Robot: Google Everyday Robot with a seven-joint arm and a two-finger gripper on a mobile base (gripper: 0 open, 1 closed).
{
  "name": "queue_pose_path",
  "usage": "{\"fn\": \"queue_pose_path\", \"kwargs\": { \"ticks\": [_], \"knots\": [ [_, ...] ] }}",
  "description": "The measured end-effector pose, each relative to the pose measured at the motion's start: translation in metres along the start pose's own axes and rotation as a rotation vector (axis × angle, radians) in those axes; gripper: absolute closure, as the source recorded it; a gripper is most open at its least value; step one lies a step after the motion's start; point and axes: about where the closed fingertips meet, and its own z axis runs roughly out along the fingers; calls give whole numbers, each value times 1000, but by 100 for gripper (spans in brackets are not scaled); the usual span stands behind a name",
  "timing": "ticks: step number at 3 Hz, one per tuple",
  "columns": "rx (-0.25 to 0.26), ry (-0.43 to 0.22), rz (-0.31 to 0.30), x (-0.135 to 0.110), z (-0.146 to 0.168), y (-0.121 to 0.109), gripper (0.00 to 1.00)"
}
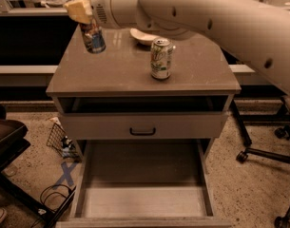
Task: Pick redbull can from bottom drawer and place on counter
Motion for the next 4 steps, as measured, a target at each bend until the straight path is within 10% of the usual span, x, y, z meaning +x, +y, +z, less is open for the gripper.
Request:
{"fn": "queue_pose_path", "kwargs": {
  "ticks": [2, 4],
  "knots": [
    [63, 16, 170, 46, 88, -73, 100],
    [78, -2, 134, 51, 98, -69, 100]
  ]
}}
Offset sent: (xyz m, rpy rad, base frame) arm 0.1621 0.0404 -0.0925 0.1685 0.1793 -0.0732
